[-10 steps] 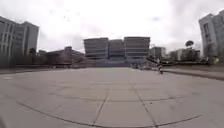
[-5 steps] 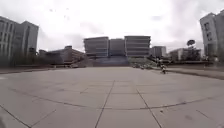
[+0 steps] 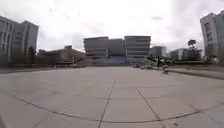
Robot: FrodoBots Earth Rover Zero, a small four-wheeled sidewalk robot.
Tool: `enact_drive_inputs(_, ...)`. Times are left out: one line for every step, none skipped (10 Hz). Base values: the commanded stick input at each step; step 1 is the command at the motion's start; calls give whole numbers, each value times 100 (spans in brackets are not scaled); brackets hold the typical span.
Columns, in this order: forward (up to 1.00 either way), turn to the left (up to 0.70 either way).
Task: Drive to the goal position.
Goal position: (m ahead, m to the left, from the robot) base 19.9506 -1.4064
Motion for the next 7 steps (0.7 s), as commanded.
enact_drive_inputs(70, 2)
enact_drive_inputs(70, 2)
enact_drive_inputs(70, 2)
enact_drive_inputs(70, 2)
enact_drive_inputs(70, 2)
enact_drive_inputs(70, 2)
enact_drive_inputs(70, 2)
